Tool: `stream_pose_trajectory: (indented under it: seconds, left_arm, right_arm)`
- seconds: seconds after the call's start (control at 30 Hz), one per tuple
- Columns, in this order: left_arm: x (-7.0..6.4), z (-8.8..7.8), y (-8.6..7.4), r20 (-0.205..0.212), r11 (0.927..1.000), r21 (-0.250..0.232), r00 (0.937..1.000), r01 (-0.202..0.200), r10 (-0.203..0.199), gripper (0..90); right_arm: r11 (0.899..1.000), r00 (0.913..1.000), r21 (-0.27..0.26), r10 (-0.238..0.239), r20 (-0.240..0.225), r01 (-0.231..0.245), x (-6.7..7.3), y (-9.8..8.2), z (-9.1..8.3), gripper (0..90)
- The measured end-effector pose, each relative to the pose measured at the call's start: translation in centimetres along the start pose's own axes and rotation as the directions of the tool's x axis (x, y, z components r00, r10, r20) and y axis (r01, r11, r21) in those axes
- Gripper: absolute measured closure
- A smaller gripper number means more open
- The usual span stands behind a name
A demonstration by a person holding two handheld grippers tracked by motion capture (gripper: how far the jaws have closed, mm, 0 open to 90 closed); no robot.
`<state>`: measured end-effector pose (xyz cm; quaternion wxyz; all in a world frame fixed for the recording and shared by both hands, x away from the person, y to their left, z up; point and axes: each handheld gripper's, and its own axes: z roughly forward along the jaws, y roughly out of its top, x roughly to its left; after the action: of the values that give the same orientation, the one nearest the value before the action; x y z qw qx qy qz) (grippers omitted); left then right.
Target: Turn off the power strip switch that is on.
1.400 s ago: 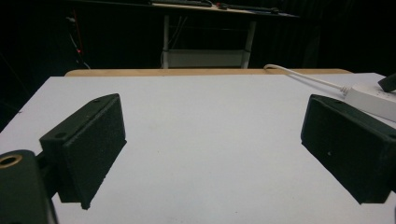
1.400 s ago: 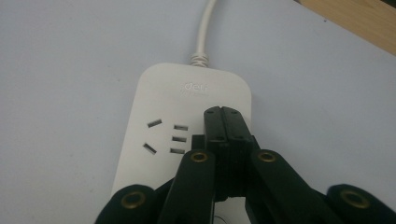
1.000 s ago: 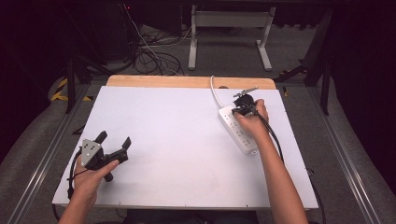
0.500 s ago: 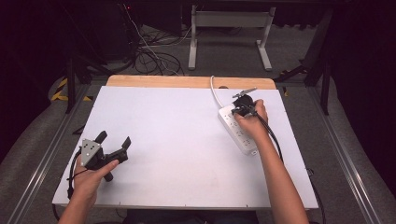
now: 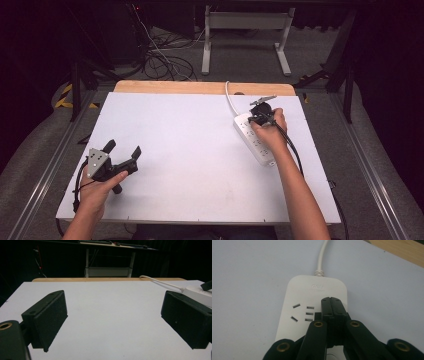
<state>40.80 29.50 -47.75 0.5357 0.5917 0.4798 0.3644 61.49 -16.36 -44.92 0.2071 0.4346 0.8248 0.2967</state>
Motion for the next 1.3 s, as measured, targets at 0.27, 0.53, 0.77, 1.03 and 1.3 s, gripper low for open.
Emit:
stream_pose_trajectory:
  seconds: [0.27, 0.53, 0.77, 1.03, 1.3]
  left_arm:
    - [0.0, 0.1, 0.0, 0.003, 1.0000, 0.002, 1.0000, 0.000, 0.000, 7.0]
    - [0.0, 0.1, 0.1, 0.003, 1.0000, 0.000, 1.0000, -0.001, 0.001, 7.1]
    - [0.0, 0.1, 0.1, 0.003, 1.0000, 0.004, 1.0000, -0.002, 0.002, 7.1]
    - [0.0, 0.1, 0.1, 0.003, 1.0000, 0.000, 1.0000, -0.002, 0.002, 7.1]
    - [0.0, 0.2, 0.2, 0.007, 1.0000, 0.001, 1.0000, -0.002, 0.002, 7.2]
  right_arm:
    - [1.000, 1.0000, -0.005, 0.000, 0.001, 0.000, 0.0, 0.0, 0.0, 90.0]
    - [1.000, 1.0000, -0.018, 0.005, -0.005, -0.005, -0.1, 0.0, -0.2, 90.0]
    - [1.000, 1.0000, -0.015, -0.002, -0.001, 0.002, 0.0, 0.1, -0.2, 90.0]
    - [1.000, 1.0000, -0.018, -0.009, 0.004, 0.009, 0.1, 0.1, -0.2, 90.0]
    - [0.991, 0.9973, -0.131, -0.034, 0.066, 0.042, 0.3, 0.7, -1.7, 90.0]
